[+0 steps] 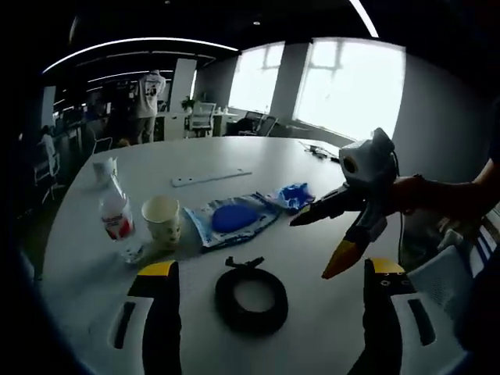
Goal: Arrange the tabletop items into an orderly group along one side of the table until the central work area is clear of visible clutter.
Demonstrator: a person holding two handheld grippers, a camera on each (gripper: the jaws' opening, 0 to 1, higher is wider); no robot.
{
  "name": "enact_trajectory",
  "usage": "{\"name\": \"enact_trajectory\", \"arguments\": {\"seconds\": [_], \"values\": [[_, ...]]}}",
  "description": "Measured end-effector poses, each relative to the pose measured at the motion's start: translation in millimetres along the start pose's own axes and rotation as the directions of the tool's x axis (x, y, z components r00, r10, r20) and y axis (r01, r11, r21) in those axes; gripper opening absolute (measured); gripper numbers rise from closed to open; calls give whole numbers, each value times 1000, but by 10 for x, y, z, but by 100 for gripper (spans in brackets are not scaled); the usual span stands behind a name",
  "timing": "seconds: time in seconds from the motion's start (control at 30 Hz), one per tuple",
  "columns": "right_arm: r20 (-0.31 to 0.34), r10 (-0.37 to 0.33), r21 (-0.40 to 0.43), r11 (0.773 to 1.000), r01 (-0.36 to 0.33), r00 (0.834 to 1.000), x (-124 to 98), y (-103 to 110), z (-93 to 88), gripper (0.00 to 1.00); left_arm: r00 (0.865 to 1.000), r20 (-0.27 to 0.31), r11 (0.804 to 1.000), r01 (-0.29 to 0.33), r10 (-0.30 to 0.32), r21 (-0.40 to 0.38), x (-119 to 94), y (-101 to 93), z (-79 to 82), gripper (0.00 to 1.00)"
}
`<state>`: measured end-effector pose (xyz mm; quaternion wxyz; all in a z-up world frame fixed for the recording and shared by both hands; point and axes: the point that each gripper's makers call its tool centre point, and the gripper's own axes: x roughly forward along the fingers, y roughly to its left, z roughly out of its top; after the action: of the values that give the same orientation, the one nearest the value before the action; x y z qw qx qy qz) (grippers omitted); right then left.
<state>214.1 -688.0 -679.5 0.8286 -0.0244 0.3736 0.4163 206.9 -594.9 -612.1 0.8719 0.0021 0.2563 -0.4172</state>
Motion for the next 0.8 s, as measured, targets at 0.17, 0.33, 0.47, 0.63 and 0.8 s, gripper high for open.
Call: {"name": "enact_trajectory", "arguments": {"seconds": [0.17,0.33,0.47,0.63,0.8], "values": [[20,15,-73,997,-14,1000,139,37,33,86,1000,-8,1000,-24,24,3,-75,67,-70,99],[20,19,-62,998,-18,1000,280,26,65,80,999,-1,999,-37,37,-12,-118,97,-90,98],[15,5,-93,996,-3,1000,388,-14,70,75,999,2,999,-47,47,-11,-127,113,-103,98],[19,2,-108,994,0,1000,495,-43,79,69,998,-7,998,-63,63,-2,-153,149,-133,98],[25,-36,-186,982,40,999,608,-124,125,65,998,-8,998,-62,62,-10,-177,165,-156,97]]}}
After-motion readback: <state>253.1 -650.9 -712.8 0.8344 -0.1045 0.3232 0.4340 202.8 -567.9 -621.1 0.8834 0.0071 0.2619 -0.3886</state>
